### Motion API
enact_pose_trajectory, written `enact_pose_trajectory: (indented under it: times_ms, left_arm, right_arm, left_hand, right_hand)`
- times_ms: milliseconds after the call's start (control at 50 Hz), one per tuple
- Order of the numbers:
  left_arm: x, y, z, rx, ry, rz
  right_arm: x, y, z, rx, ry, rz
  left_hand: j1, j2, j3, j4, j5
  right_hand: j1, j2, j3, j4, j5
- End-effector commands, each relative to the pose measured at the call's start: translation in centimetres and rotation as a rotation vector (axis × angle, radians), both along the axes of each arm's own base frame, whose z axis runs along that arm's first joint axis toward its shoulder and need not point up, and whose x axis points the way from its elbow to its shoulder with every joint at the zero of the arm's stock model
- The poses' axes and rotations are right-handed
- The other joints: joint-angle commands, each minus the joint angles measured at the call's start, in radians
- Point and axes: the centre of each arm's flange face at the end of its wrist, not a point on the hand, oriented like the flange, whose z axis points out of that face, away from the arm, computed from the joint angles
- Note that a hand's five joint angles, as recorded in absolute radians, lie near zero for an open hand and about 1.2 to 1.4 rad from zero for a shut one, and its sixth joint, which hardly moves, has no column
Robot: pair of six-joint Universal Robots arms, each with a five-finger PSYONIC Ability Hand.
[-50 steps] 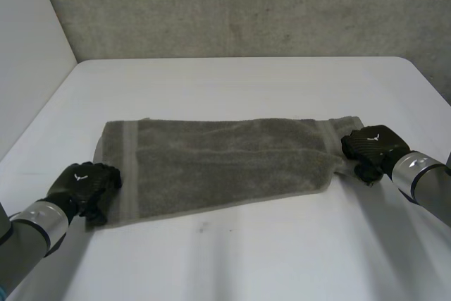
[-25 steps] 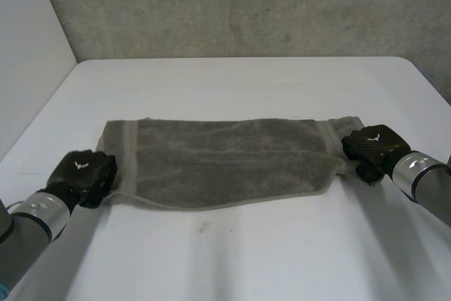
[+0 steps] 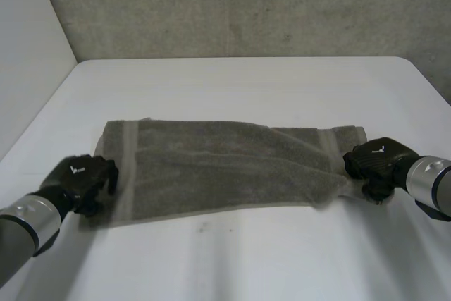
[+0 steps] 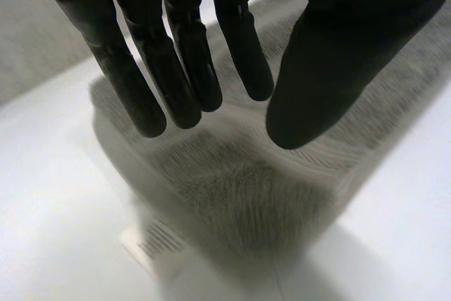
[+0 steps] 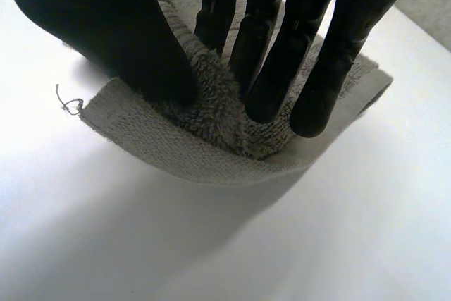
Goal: Fold the towel.
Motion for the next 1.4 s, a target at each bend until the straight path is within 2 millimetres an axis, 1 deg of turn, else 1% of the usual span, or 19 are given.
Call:
enact_pose_trajectory:
  times_ms: [20,40,80,200,360,480,640,840,920,1020,1140,1220,1400]
  left_arm:
    - [-0.1,1.4,-1.5,0.076,0.000,-0.001]
    - [-0.1,1.8,-1.7,0.084,0.001,-0.004]
    - [-0.1,2.2,-1.8,0.087,0.001,-0.003]
    - [0.1,2.5,-2.3,0.106,-0.004,0.002]
    - [0.1,1.3,-2.6,0.009,-0.005,0.004]
    - [0.1,0.7,-2.9,-0.011,-0.004,0.004]
    - [0.2,0.3,-3.6,-0.010,-0.006,0.007]
    - [0.2,-0.4,-3.7,-0.032,-0.008,0.009]
    - [0.2,-0.4,-3.7,-0.028,-0.011,0.009]
    - [0.2,-0.1,-3.6,-0.026,-0.009,0.010]
    - [0.2,0.0,-3.6,-0.018,-0.010,0.011]
    - [0.5,-0.2,-3.6,-0.019,-0.011,0.023]
    - [0.5,-0.5,-3.8,-0.022,-0.010,0.020]
  right_arm:
    - [0.1,-0.3,-1.1,0.004,0.000,0.000]
    - [0.1,-0.3,-1.1,0.003,0.000,0.001]
    - [0.1,-0.2,-1.1,0.004,-0.001,0.003]
    - [0.1,-0.3,-1.2,-0.003,-0.003,0.002]
    - [0.1,-0.3,-1.4,-0.005,-0.002,0.001]
    - [0.1,-0.2,-1.6,-0.002,-0.001,0.003]
    - [0.1,-0.2,-1.7,-0.005,0.000,0.002]
    - [0.2,-0.1,-2.0,0.002,0.001,0.004]
    - [0.2,-0.1,-2.0,0.004,0.001,0.004]
    - [0.2,-0.1,-2.0,0.004,0.001,0.004]
    - [0.2,-0.1,-2.1,0.004,0.001,0.004]
    - [0.2,-0.1,-2.1,0.004,0.001,0.004]
    - [0.2,-0.1,-2.3,0.011,0.002,0.004]
  left_hand:
    - [-0.102,-0.103,-0.113,-0.112,-0.114]
    - [-0.155,-0.156,-0.166,-0.165,-0.166]
    - [-0.185,-0.185,-0.195,-0.195,-0.196]
    - [-0.194,-0.195,-0.205,-0.204,-0.205]
    - [-0.126,-0.127,-0.137,-0.136,-0.138]
    - [-0.065,-0.065,-0.075,-0.075,-0.076]
    - [-0.062,-0.062,-0.072,-0.072,-0.073]
    - [-0.044,-0.045,-0.055,-0.054,-0.055]
    - [-0.056,-0.057,-0.067,-0.066,-0.067]
    - [-0.220,-0.221,-0.231,-0.230,-0.231]
    - [-0.211,-0.212,-0.222,-0.221,-0.223]
    - [-0.205,-0.206,-0.216,-0.215,-0.217]
    - [-0.203,-0.203,-0.213,-0.213,-0.214]
  right_hand:
    - [0.432,0.223,0.209,0.200,0.239]
    - [0.432,0.223,0.209,0.200,0.239]
    - [0.432,0.223,0.209,0.200,0.239]
    - [0.432,0.223,0.209,0.200,0.239]
    - [0.432,0.223,0.209,0.200,0.239]
    - [0.432,0.223,0.209,0.200,0.239]
    - [0.432,0.223,0.209,0.200,0.239]
    - [0.432,0.223,0.209,0.200,0.239]
    - [0.432,0.223,0.209,0.200,0.239]
    - [0.432,0.223,0.209,0.200,0.239]
    - [0.432,0.223,0.209,0.200,0.239]
    - [0.432,0.223,0.209,0.200,0.239]
    - [0.432,0.223,0.209,0.200,0.239]
